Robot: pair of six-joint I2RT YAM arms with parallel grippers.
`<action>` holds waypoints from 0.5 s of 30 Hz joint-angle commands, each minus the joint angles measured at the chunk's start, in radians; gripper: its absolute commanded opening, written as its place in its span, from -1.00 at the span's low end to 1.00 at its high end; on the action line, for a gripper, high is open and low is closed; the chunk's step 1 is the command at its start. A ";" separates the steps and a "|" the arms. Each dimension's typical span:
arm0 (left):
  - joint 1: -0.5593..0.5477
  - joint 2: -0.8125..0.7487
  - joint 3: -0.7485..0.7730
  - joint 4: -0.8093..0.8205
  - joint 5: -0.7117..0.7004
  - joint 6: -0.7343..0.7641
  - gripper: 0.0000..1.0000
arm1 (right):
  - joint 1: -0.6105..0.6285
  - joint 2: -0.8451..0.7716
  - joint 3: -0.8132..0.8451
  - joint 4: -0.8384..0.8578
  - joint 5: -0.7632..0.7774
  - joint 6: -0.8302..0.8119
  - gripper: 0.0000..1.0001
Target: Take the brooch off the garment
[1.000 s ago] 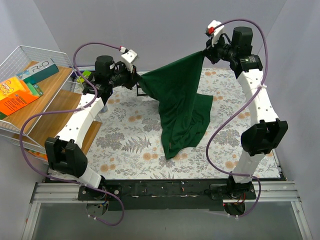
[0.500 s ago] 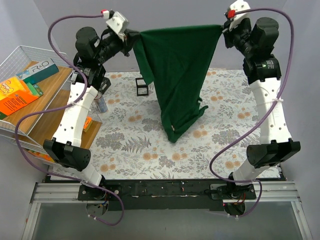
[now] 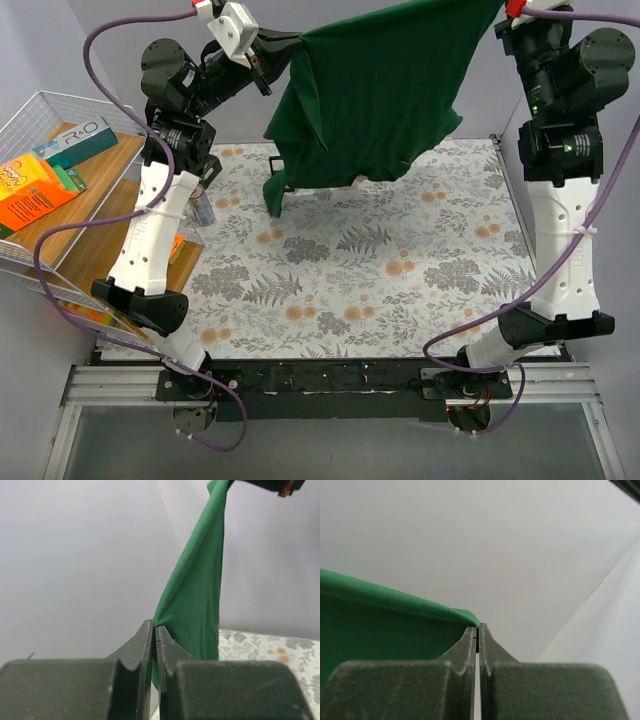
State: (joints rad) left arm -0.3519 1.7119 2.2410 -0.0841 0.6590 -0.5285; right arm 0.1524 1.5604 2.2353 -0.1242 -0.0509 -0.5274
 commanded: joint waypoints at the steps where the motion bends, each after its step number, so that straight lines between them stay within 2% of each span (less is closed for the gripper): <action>1: 0.010 -0.191 -0.119 -0.003 -0.012 0.008 -1.00 | -0.022 -0.115 -0.028 0.025 0.076 -0.098 -0.97; 8: 0.010 -0.449 -0.418 -0.166 -0.045 0.055 -1.00 | -0.020 -0.238 -0.180 -0.106 -0.009 -0.057 -0.97; 11: 0.010 -0.492 -0.451 -0.255 -0.051 0.022 -1.00 | -0.020 -0.258 -0.232 -0.156 -0.076 -0.031 -0.97; 12: 0.010 -0.498 -0.457 -0.287 -0.055 0.022 -1.00 | -0.020 -0.260 -0.253 -0.181 -0.145 -0.005 -0.97; 14: 0.010 -0.527 -0.480 -0.396 -0.064 0.067 -1.00 | -0.008 -0.269 -0.305 -0.234 -0.214 0.021 -0.97; 15: 0.010 -0.543 -0.530 -0.429 -0.093 0.093 -1.00 | -0.001 -0.273 -0.395 -0.244 -0.269 0.064 -0.97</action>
State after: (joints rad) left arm -0.3618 1.2198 1.7927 -0.3115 0.6617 -0.4938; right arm 0.1604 1.2926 1.9789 -0.3054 -0.2584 -0.5339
